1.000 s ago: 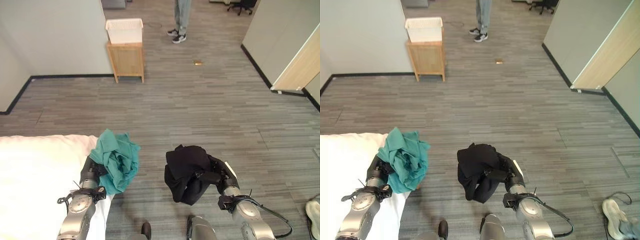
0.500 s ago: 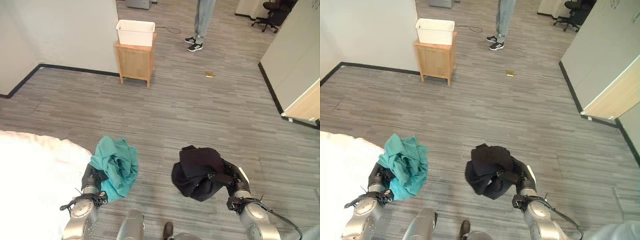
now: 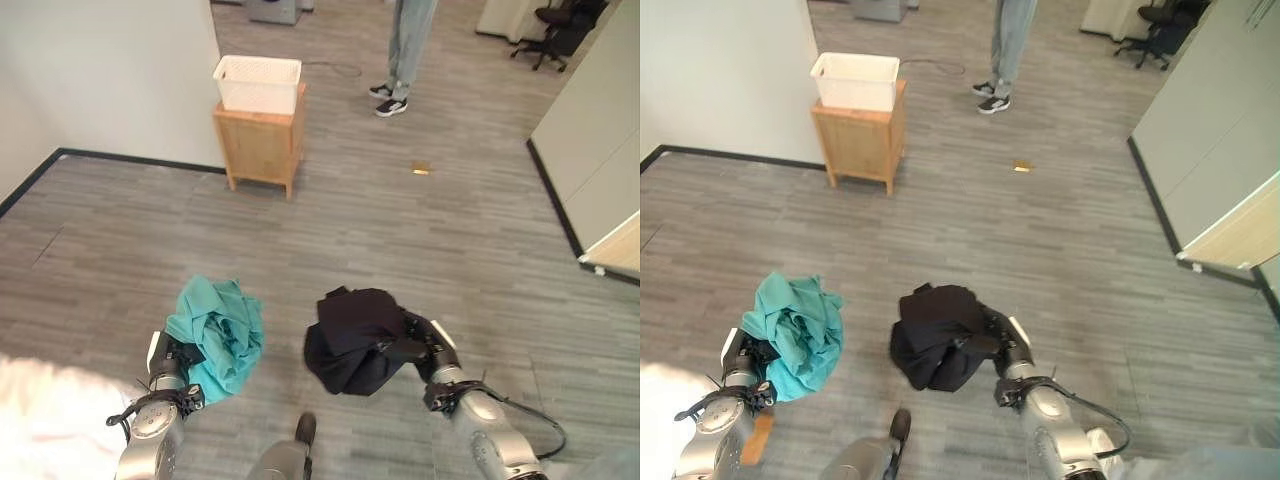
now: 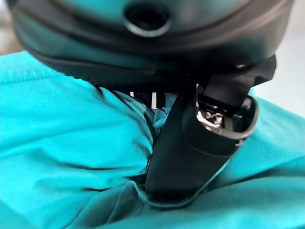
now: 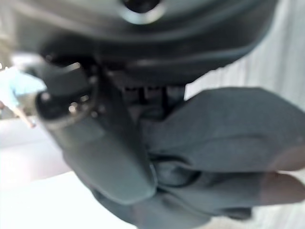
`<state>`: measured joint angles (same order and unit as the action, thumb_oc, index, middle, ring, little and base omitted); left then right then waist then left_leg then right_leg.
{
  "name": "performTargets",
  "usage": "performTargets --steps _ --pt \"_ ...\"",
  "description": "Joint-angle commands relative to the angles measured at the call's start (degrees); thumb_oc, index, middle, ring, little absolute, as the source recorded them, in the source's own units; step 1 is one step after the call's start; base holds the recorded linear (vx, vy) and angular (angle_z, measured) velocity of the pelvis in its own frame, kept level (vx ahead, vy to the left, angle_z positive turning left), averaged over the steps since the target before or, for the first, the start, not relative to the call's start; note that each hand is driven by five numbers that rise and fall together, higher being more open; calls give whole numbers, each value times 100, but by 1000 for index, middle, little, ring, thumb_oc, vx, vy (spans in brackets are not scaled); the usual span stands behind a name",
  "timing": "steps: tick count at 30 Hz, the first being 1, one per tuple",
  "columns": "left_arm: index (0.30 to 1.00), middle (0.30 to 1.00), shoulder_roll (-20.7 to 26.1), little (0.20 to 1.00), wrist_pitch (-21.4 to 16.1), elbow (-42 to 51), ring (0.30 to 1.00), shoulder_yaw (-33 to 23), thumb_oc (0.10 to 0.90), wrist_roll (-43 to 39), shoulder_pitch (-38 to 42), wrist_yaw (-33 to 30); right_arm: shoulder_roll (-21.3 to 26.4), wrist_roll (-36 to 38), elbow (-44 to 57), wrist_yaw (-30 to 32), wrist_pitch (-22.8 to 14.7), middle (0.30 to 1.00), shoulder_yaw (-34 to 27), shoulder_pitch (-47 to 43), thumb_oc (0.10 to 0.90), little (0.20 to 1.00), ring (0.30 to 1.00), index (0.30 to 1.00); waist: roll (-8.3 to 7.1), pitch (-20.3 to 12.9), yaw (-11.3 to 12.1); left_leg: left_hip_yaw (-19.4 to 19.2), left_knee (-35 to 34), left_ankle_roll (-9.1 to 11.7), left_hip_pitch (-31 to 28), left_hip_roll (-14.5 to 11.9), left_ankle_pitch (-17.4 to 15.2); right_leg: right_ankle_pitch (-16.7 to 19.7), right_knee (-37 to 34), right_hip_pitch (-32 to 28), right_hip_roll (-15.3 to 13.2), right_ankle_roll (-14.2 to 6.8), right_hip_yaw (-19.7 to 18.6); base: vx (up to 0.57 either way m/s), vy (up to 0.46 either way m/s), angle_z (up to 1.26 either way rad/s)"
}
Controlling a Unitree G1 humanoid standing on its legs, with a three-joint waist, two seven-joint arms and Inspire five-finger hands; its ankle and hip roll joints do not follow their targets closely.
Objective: Pick up bed clothes into laundry basket.
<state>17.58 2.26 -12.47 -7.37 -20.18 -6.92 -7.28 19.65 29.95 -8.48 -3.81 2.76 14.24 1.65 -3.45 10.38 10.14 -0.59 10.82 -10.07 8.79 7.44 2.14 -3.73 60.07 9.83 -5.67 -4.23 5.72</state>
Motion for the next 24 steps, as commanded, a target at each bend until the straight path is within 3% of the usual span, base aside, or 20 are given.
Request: performTargets --steps 1,3,4,5,6,7,8,10,12,13,14,15,16,17,18,19,20,22,24 --pt "300 300 883 300 -578 973 300 122 400 150 386 61 -138 -17 71 -195 -417 300 -532 -655 400 300 300 300 277 -320 -93 479 -766 363 -805 -348 75 1179 -1234 276 51 -253 -170 461 66 29" --pt "300 300 876 300 -590 1011 300 135 400 95 379 77 -103 13 99 -196 -373 300 -583 -599 400 300 300 300 349 -300 -227 597 -858 360 -1053 -391 41 1112 -1300 470 49 -241 -13 533 16 36" --pt "300 300 923 300 -631 1025 300 110 400 121 408 119 6 -12 71 -173 -420 300 -735 -504 400 300 300 300 328 -284 -409 821 -973 496 -1451 -347 -140 1026 -2603 767 -113 -208 157 878 -81 58" --pt "300 300 937 300 -639 1004 300 128 400 125 427 122 51 -36 35 -147 -418 300 -802 -471 400 300 300 300 300 -270 -515 973 -1021 580 -1663 -354 -277 1066 -3406 734 -125 -227 148 1021 -194 94" --pt "300 300 960 300 -644 953 300 148 400 123 493 124 87 -49 5 -95 -434 300 -881 -417 400 300 300 300 251 -276 -638 1172 -1041 682 -1904 -364 -420 1136 -4524 726 -7 -273 -46 554 -137 112" --pt "300 300 963 300 -647 948 300 151 400 122 497 124 85 -49 5 -95 -434 300 -884 -417 400 300 300 300 265 -267 -651 1187 -1045 687 -1913 -382 -408 1198 -4629 662 7 -270 -18 828 -211 115" --pt "300 300 980 300 -665 893 300 165 400 100 594 137 135 -93 82 -23 -429 300 -1063 -267 400 300 300 300 204 -279 -800 1478 -1029 855 -2246 -498 -657 1369 -5787 675 -36 -443 -411 777 -196 94" --pt "300 300 953 300 -705 855 300 158 400 134 667 93 211 -242 74 -5 -461 300 -1224 -171 400 300 300 300 181 -364 -903 1571 -852 997 -2587 -730 -859 1609 -6078 788 -130 -662 -387 918 -242 105" --pt "300 300 876 300 -763 849 300 197 400 116 650 206 234 -336 15 -51 -486 300 -1274 -126 400 300 300 300 138 -508 -917 1515 -435 1196 -2625 -989 -742 1646 -5927 585 -172 -649 -144 705 -249 89" --pt "300 300 806 300 -736 816 300 229 400 213 590 208 294 -484 -42 -50 -526 300 -1262 -107 400 300 300 300 164 -601 -952 1482 104 1292 -2511 -1121 -440 1533 -5678 495 -55 -516 -178 654 -250 57" --pt "300 300 749 300 -745 781 300 293 400 129 571 221 349 -590 -133 44 -554 300 -1237 -90 400 300 300 300 164 -589 -1020 1429 942 1390 -2289 -1191 312 1508 -5503 369 86 -366 -300 707 -315 62" --pt "300 300 725 300 -705 769 300 316 400 87 625 196 340 -499 -24 2 -541 300 -1263 -62 400 300 300 300 163 -561 -1049 1133 2042 1480 -1891 -1431 1042 1227 -5383 126 168 -172 -201 651 -406 48" --pt "300 300 729 300 -683 773 300 359 400 27 706 189 326 -285 35 39 -546 300 -1267 -35 400 300 300 300 39 -462 -1024 968 2946 1412 -1230 -1420 1205 1136 -5411 -123 173 10 -200 409 -316 29" --pt "300 300 736 300 -683 770 300 363 400 26 716 188 321 -283 36 39 -545 300 -1273 -39 400 300 300 300 20 -487 -1047 999 2996 1412 -1147 -1391 1211 1158 -5419 -82 146 8 -182 446 -456 16" --pt "300 300 759 300 -638 784 300 487 400 -53 859 165 367 -106 -25 158 -597 300 -1234 -63 400 300 300 300 -155 -184 -792 908 4249 1044 -85 -1158 847 796 -5360 -498 282 331 -238 271 -288 14" --pt "300 300 763 300 -638 781 300 489 400 -53 870 164 363 -106 -29 158 -599 300 -1238 -73 400 300 300 300 -167 -193 -802 916 4267 1039 -42 -1142 859 807 -5359 -471 267 328 -229 687 -437 7" --pt "300 300 722 300 -616 809 300 590 400 -140 1004 137 473 -92 -9 255 -549 300 -1237 -156 400 300 300 300 -175 -118 -519 625 4178 1055 923 -976 485 536 -5448 -955 303 377 -207 555 -158 -6" --pt "300 300 701 300 -624 822 300 634 400 -210 990 164 470 -17 4 227 -549 300 -1235 -190 400 300 300 300 -175 -119 -437 584 3987 1073 1113 -915 502 459 -5457 -1069 282 375 -221 508 -91 -8" --pt "300 300 696 300 -668 827 300 700 400 -206 832 281 508 42 62 141 -608 300 -1216 -342 400 300 300 300 -42 -242 -149 221 1770 1115 1350 -916 592 145 -5615 -1582 423 297 -211 880 44 -45"
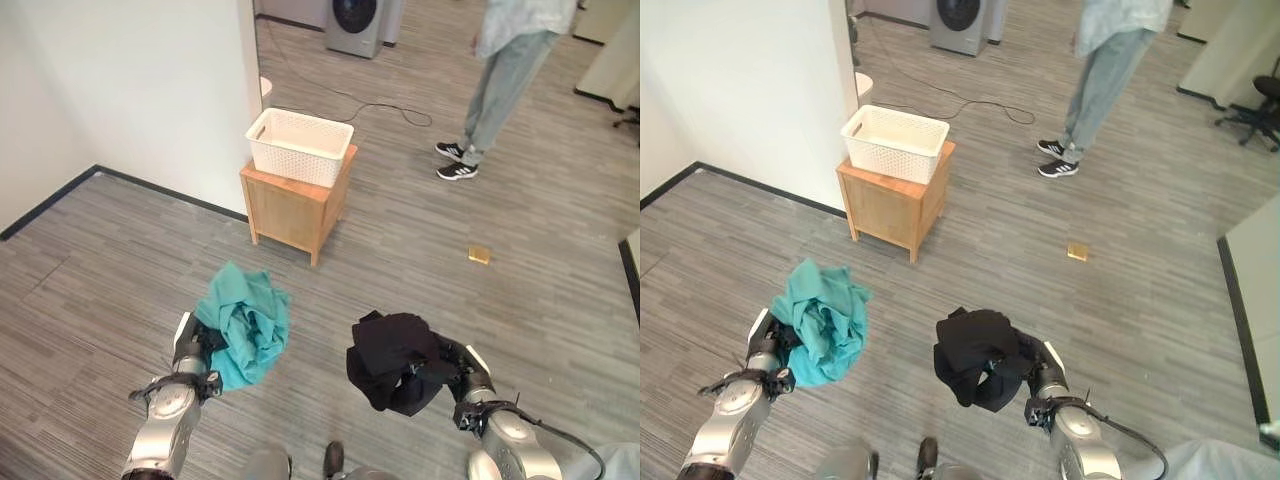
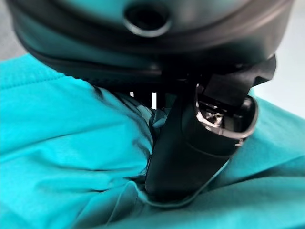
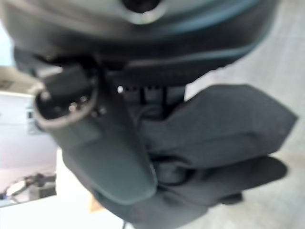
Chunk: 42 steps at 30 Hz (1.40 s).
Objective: Pick up bed clothes into laundry basket.
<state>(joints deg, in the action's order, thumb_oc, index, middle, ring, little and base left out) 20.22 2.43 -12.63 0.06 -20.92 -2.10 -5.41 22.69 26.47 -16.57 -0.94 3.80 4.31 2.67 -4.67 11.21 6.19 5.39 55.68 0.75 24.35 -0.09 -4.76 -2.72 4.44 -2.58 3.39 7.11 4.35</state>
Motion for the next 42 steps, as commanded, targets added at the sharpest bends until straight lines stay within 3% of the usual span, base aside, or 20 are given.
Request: performTargets --steps 1,3,5,8,9,10,11,12,14,18,19,20,21,22,23,25,29,32,37,42 --pt "300 300 416 300 -722 835 300 -78 400 -103 230 116 200 325 900 -162 -809 300 -178 -506 400 300 300 300 128 -380 379 -594 -4229 47 -402 -87 1483 -156 -81 -609 -409 -902 -129 977 109 -43" --pt "300 300 386 300 -721 812 300 -63 400 -105 147 93 187 157 907 -194 -825 300 4 -670 400 300 300 300 256 -535 616 -542 -5414 85 -497 38 1718 -307 -147 -948 -292 -934 -223 654 97 -16" --pt "300 300 410 300 -720 883 300 -184 400 -60 19 72 130 5 842 -240 -777 300 153 -979 400 300 300 300 250 -651 789 -677 -5908 187 -495 91 1926 -575 -160 -1423 -349 -958 -296 760 136 -25" --pt "300 300 502 300 -695 980 300 -309 400 -57 -112 75 -15 -114 878 -330 -661 300 289 -1106 400 300 300 300 122 -768 885 -978 -5535 61 -606 23 1908 -484 182 -1531 -591 -1130 -328 609 167 -61" --pt "300 300 512 300 -701 991 300 -269 400 -7 -87 75 -114 -109 981 -389 -690 300 338 -1059 400 300 300 300 20 -830 885 -1061 -5439 -51 -637 92 1915 -59 796 -1399 -780 -1307 -280 564 306 -62" --pt "300 300 576 300 -673 1028 300 -239 400 172 -49 118 -181 -356 968 -430 -694 300 449 -1027 400 300 300 300 -50 -887 935 -979 -5119 -311 -755 247 1632 1324 2422 -937 -1069 -1687 -272 735 453 -29" --pt "300 300 588 300 -642 1038 300 -204 400 178 0 120 -210 -404 971 -388 -662 300 470 -1040 400 300 300 300 58 -836 869 -975 -5093 -424 -1038 283 1413 1819 3216 -614 -1212 -1752 -208 748 487 -13" --pt "300 300 624 300 -617 1036 300 -156 400 194 88 97 -260 -383 993 -406 -637 300 502 -1037 400 300 300 300 182 -716 694 -867 -5210 -482 -1430 261 1339 1931 3861 -164 -1148 -1686 -262 530 353 8" --pt "300 300 697 300 -618 999 300 -127 400 306 231 38 -258 -471 956 -443 -632 300 598 -1047 400 300 300 300 370 -612 501 -646 -5551 -566 -1952 223 1265 1373 4281 607 -1005 -1474 -196 515 219 16" --pt "300 300 712 300 -657 1085 300 -72 400 247 377 57 -100 -492 1067 -467 -570 300 514 -991 400 300 300 300 438 -525 178 -225 -5846 -484 -2580 156 1170 911 3231 1305 -1074 -1337 157 422 -11 76" --pt "300 300 703 300 -670 1082 300 0 400 243 452 77 -46 -495 1077 -442 -577 300 497 -1013 400 300 300 300 378 -512 140 -135 -5850 -439 -2643 197 1116 939 2664 1422 -1069 -1342 136 390 -157 87" --pt "300 300 696 300 -686 1043 300 144 400 262 576 96 77 -503 1118 -432 -595 300 432 -1051 400 300 300 300 231 -480 15 95 -5863 -337 -2816 290 909 870 1193 1298 -985 -1379 40 484 -213 88" --pt "300 300 697 300 -689 1000 300 232 400 265 644 85 140 -539 1161 -385 -596 300 410 -1076 400 300 300 300 177 -440 -13 232 -5830 -298 -2853 300 826 914 510 1048 -899 -1426 -62 411 -212 76" --pt "300 300 698 300 -641 988 300 307 400 450 758 37 271 -659 1261 -377 -601 300 342 -1051 400 300 300 300 112 -386 15 368 -5822 -263 -2820 322 808 779 426 801 -816 -1449 -310 197 -186 115" --pt "300 300 700 300 -629 1100 300 292 400 520 678 120 388 -718 1292 -384 -555 300 263 -1116 400 300 300 300 30 -415 96 349 -5821 -276 -2823 351 812 1146 447 742 -849 -1577 -312 260 -193 141" --pt "300 300 468 300 -748 1150 300 375 400 176 599 222 481 -535 1427 -451 -683 300 291 -1545 400 300 300 300 -13 -651 322 388 -5771 -209 -2768 262 704 611 -1 358 -817 -1402 -56 279 -164 71" --pt "300 300 385 300 -726 1167 300 479 400 -17 479 318 778 -689 1370 -351 -776 300 397 -2191 400 300 300 300 -23 -752 355 495 -5797 -128 -2774 225 694 590 -190 189 -750 -1363 46 138 -74 6" --pt "300 300 425 300 -795 1219 300 669 400 -270 287 450 1747 -1623 1332 -126 -1004 300 615 -3257 400 300 300 300 -57 -776 395 662 -5863 -49 -2822 153 660 475 -165 137 -681 -1291 106 143 -102 27" --pt "300 300 585 300 -855 1198 300 805 400 -471 45 471 2545 -2210 452 239 -992 300 1360 -4683 400 300 300 300 -109 -808 474 775 -5895 -4 -2851 114 706 441 -174 76 -642 -1264 201 80 -63 0" --pt "300 300 908 300 -837 1261 300 906 400 -670 -235 532 3143 -3695 -1353 481 -660 300 3230 -6849 400 300 300 300 -158 -795 595 851 -6002 46 -2848 45 775 474 -284 40 -586 -1244 245 58 -54 4"
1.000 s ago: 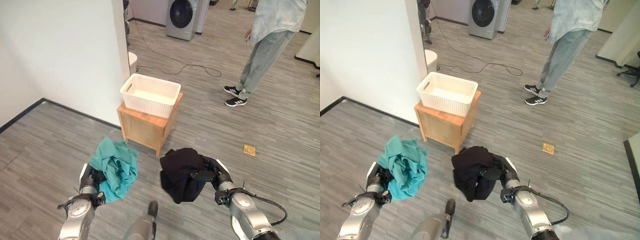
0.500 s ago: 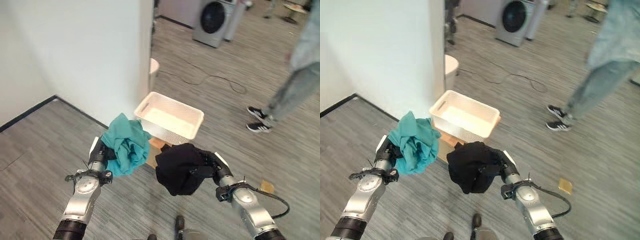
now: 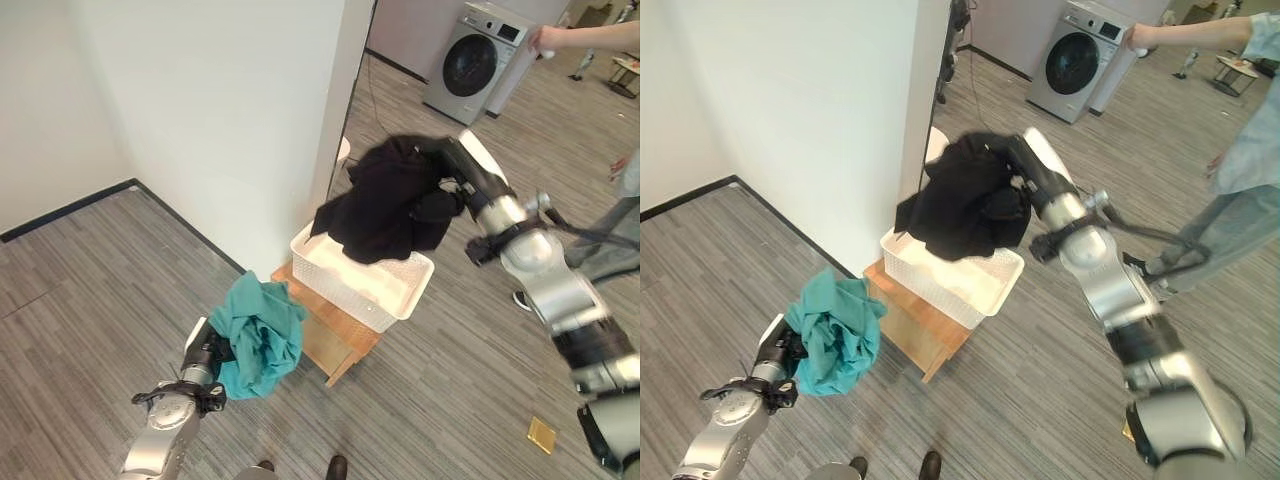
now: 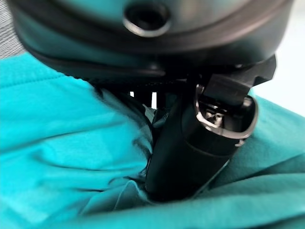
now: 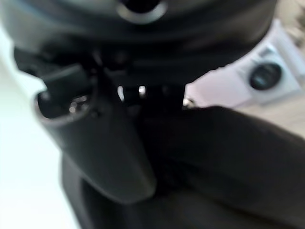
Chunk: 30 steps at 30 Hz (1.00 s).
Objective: Pick up bed clothes into laundry basket.
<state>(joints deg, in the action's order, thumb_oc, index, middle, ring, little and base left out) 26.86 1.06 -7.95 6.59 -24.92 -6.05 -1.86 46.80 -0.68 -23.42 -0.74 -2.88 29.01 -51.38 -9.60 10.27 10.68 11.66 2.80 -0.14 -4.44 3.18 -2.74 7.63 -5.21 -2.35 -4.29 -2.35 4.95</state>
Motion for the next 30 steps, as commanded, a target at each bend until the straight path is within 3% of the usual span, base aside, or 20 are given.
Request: performTargets --steps 1,7,13,30 --pt "300 300 267 300 -711 795 300 255 400 -302 128 189 713 -1073 -862 474 27 300 868 -1595 400 300 300 300 337 -693 158 232 -718 141 36 -287 579 -554 670 15 182 -297 194 37 -40 12" --pt "300 300 393 300 -691 818 300 294 400 -396 -52 215 254 -1414 -2354 571 197 300 1468 -2268 400 300 300 300 369 -658 231 305 -765 177 136 -304 624 -521 481 -5 201 -284 257 22 -32 14" --pt "300 300 439 300 -690 850 300 216 400 -457 -126 104 -256 -1375 -3272 655 320 300 1518 -2398 400 300 300 300 464 -528 309 358 -780 213 406 -287 696 -445 248 81 221 -266 306 -8 -14 -1" --pt "300 300 473 300 -699 825 300 457 400 -574 -7 -51 -1225 -1320 -4090 686 456 300 1908 -3110 400 300 300 300 625 -181 345 379 -780 227 1181 -180 895 -253 49 686 240 -249 320 -34 7 4"
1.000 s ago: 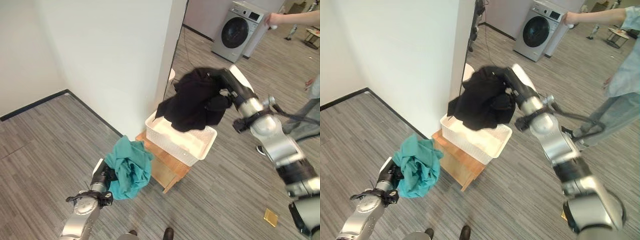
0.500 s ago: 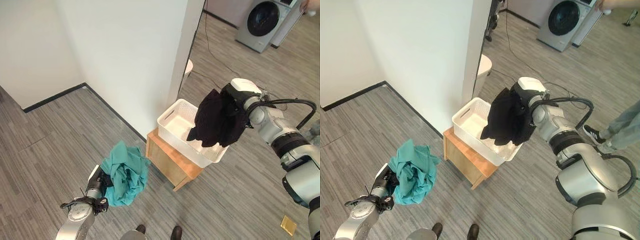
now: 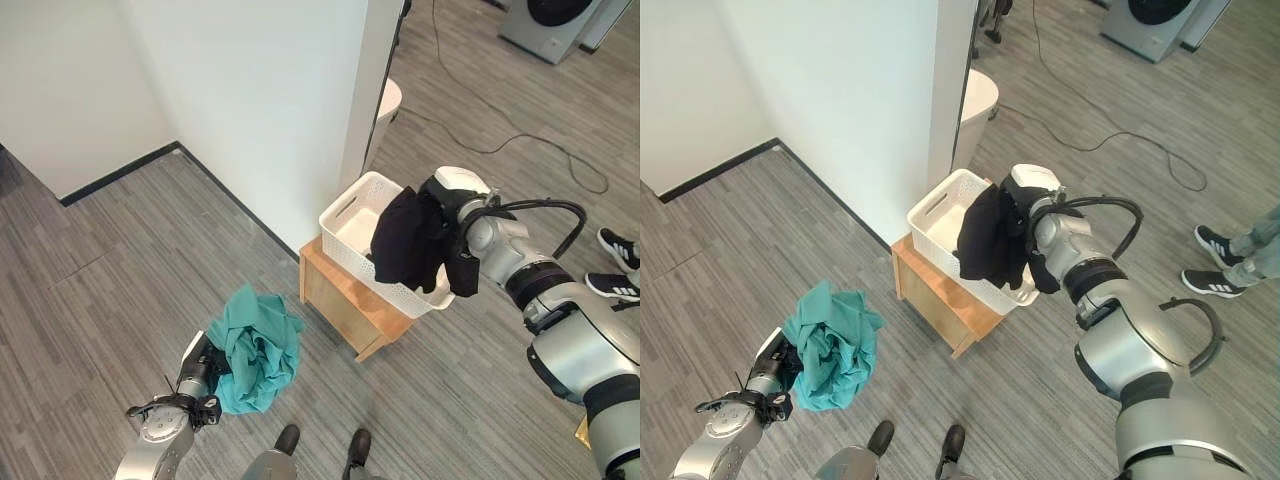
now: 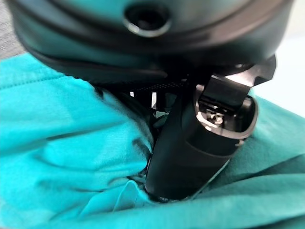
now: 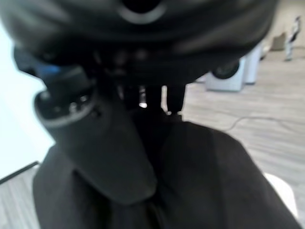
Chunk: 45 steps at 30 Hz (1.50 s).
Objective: Pick up bed clothes into laundry basket.
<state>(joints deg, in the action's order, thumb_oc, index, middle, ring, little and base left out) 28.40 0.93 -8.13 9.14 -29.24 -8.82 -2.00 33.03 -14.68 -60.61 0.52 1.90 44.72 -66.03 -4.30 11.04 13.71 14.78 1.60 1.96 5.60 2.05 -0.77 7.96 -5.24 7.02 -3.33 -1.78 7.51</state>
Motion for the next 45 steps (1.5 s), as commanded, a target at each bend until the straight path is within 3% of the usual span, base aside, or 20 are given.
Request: performTargets --steps 1,6,12,22,23,25,34,39,43,45 --pt "300 300 329 300 -685 845 300 216 400 -156 284 -51 77 123 -540 581 -9 300 363 -1749 400 300 300 300 95 -220 60 64 -660 11 241 -57 714 -267 48 -188 150 -304 57 -68 11 -3" --pt "300 300 404 300 -707 934 300 230 400 -239 322 -108 -124 296 -1112 706 53 300 474 -2256 400 300 300 300 123 -76 121 70 -660 13 557 -24 800 -191 34 138 160 -290 25 -66 11 0" --pt "300 300 426 300 -676 975 300 236 400 -279 356 -102 -24 268 -1655 787 160 300 749 -2899 400 300 300 300 98 8 196 106 -660 27 807 -41 873 -174 24 360 187 -275 2 -5 0 0" --pt "300 300 387 300 -674 930 300 311 400 -276 602 -211 -110 538 -1750 745 187 309 672 -2947 406 309 309 309 113 148 275 129 -660 22 931 -62 893 -201 24 473 203 -254 16 0 0 0" --pt "300 300 379 300 -677 914 300 315 400 -281 622 -234 -130 529 -1725 732 203 900 675 -2925 800 900 900 900 111 165 281 125 -660 21 945 -61 894 -194 24 491 198 -255 11 0 0 0" --pt "300 300 388 300 -653 840 300 311 400 -246 676 -191 -140 737 -1921 472 219 900 644 -2876 800 900 900 900 119 177 285 121 -660 26 968 -63 900 -207 24 505 203 -252 28 0 0 0" --pt "300 300 428 300 -617 758 300 269 400 -180 785 -170 -106 832 -1892 597 217 900 731 -3162 800 900 900 900 147 151 205 86 -660 38 862 -65 873 -245 24 429 217 -245 -56 0 0 0" --pt "300 300 832 300 -740 636 300 -208 400 -125 905 -217 102 1138 -734 474 20 900 943 -3310 800 900 900 900 232 -34 36 -49 -660 72 509 -48 775 -306 24 128 172 -259 -135 29 27 -6" --pt "300 300 1679 300 -950 620 300 -911 400 61 1392 -446 598 2572 1168 542 -242 900 344 -2881 800 900 900 900 381 -196 -175 -233 -660 106 248 -65 683 -363 24 -94 123 -286 -229 4 51 -9" --pt "300 300 1958 300 -986 545 300 -1008 400 98 1673 -535 803 2880 1829 582 -326 900 47 -2505 800 900 900 900 416 -252 -261 -275 -660 111 203 -60 698 -357 24 -138 108 -294 -241 10 29 -21"
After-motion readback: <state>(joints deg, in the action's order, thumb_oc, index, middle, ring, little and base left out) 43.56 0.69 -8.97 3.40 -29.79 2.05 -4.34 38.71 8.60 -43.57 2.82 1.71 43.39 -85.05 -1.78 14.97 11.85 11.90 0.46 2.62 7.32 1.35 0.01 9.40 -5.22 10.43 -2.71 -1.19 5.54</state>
